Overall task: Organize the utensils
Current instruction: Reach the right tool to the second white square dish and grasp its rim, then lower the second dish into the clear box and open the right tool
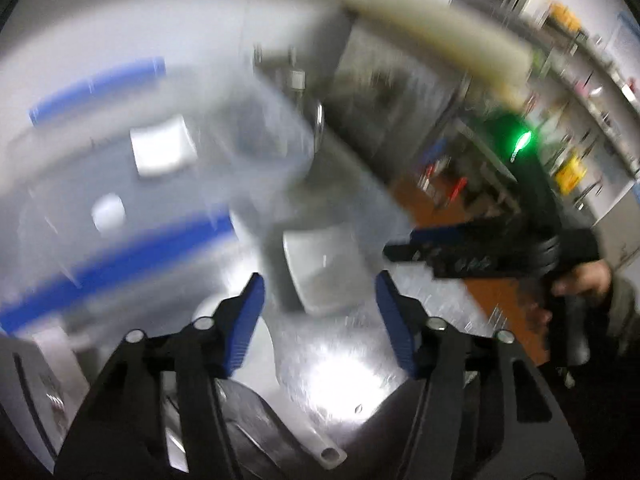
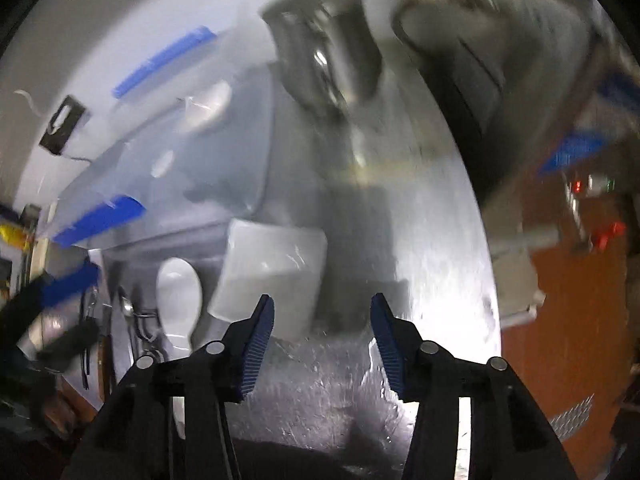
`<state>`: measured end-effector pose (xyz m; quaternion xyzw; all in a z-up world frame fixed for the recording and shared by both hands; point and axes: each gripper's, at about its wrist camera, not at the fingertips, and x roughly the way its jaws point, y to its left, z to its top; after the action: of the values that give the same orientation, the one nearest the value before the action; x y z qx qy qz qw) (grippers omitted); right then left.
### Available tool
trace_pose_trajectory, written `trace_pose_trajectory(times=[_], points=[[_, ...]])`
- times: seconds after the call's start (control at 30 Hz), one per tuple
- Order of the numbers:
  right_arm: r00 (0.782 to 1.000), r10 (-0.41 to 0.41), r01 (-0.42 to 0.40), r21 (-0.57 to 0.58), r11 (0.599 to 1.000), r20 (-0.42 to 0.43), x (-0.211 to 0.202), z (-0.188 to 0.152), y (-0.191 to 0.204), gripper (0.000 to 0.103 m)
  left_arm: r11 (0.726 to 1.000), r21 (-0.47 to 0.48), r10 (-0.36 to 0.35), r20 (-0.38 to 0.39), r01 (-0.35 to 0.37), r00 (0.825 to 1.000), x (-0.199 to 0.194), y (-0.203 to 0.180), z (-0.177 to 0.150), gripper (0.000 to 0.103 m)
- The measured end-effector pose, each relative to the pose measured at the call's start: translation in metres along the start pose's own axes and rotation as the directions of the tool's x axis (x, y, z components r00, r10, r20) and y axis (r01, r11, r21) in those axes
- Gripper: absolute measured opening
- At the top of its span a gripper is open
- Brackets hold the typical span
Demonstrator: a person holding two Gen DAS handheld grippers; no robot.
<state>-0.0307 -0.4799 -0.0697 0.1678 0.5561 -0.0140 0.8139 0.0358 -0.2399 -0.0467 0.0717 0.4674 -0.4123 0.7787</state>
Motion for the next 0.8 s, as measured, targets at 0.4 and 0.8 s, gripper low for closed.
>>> trace_pose_trajectory(times=[0.4, 0.8], points=[[0.999, 0.052, -0.051, 0.073, 0.996, -0.008, 0.043, 0.006, 0.004, 0.042, 0.991, -0.09, 0.083, -0.151, -0.098, 0.985, 0.095, 0.008, 0.008, 0.028], [0.994, 0.098, -0.093, 0.093, 0.991, -0.057, 0.077, 0.014, 0.003, 0.014, 0.987, -0.113, 0.085, -0.223, -0.112, 0.971, 0.13, 0.012, 0.009, 0.026]])
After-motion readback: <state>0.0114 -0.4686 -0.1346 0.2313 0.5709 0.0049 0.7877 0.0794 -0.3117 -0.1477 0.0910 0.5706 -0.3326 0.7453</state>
